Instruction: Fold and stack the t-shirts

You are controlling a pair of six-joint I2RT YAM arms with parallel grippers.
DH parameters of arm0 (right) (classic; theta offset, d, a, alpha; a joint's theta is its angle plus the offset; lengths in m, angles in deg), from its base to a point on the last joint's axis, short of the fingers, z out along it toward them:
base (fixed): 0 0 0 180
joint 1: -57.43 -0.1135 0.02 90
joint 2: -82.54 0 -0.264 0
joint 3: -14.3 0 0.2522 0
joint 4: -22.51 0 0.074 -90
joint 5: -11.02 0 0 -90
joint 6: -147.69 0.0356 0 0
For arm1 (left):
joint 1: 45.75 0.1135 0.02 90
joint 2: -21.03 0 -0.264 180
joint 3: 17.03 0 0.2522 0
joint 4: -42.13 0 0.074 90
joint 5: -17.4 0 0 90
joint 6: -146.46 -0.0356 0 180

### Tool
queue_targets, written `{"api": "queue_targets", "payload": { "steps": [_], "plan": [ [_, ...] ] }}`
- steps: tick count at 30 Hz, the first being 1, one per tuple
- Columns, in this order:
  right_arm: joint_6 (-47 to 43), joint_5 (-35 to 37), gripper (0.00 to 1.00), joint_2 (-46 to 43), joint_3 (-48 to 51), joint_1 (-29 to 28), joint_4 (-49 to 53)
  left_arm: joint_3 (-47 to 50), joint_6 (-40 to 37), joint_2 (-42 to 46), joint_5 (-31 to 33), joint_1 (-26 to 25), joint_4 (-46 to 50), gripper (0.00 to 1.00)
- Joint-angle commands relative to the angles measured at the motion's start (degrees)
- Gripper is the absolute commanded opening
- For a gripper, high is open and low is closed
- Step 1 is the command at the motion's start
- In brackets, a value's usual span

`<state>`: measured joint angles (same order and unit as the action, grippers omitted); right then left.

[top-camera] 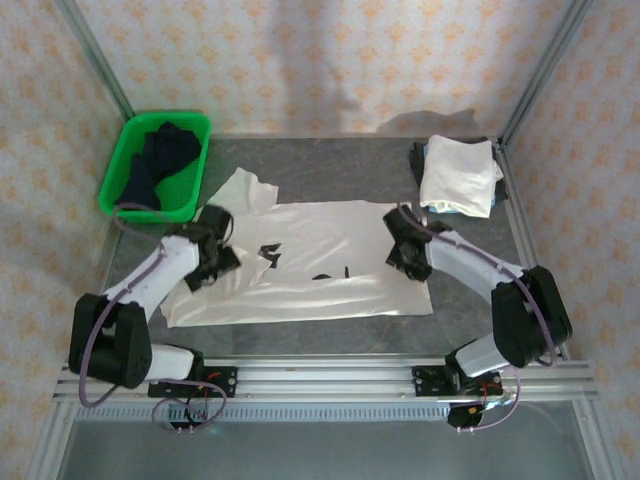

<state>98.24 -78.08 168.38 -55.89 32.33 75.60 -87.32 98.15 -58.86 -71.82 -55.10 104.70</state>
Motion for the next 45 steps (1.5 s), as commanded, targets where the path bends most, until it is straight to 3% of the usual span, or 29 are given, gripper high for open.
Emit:
{"api": "queue_targets", "payload": {
  "steps": [1, 5, 10, 16, 22, 35, 40, 45],
  "plan": [
    [-7.28, 4.43, 0.61, 6.67, -8.56, 2.25, -0.91, -14.72, -5.52, -7.71, 5.69, 0.13, 1.71, 0.86],
    [-10.95, 5.63, 0.61, 17.47, -20.29, 5.40, -0.09, -36.66, -9.24, -24.53, 8.39, 1.94, 4.94, 0.79],
    [-14.19, 5.59, 0.61, 25.94, -30.01, 8.30, -2.19, -65.27, -12.67, -47.21, 5.89, 4.63, 11.13, 0.64],
    [-17.65, 3.84, 0.61, 35.56, -40.04, 10.08, 0.31, -90.45, -14.11, -66.63, 1.38, 7.14, 14.59, 0.59],
    [-18.01, 4.64, 0.61, 40.52, -43.11, 10.57, 0.47, -88.48, -12.71, -70.16, -1.50, 8.59, 6.33, 0.62],
    [-17.25, 3.92, 0.57, 41.31, -39.47, 10.83, -2.74, -89.00, -8.29, -76.50, -6.24, 9.43, 0.74, 0.58],
    [-17.09, 2.83, 0.45, 41.69, -39.64, 10.80, -2.68, -89.64, -7.50, -77.70, -8.93, 9.50, 1.10, 0.25],
    [-17.18, 2.56, 0.22, 40.77, -39.95, 10.78, -2.17, -89.68, -8.85, -74.71, -9.75, 9.35, 2.46, 0.00]
  ]
}}
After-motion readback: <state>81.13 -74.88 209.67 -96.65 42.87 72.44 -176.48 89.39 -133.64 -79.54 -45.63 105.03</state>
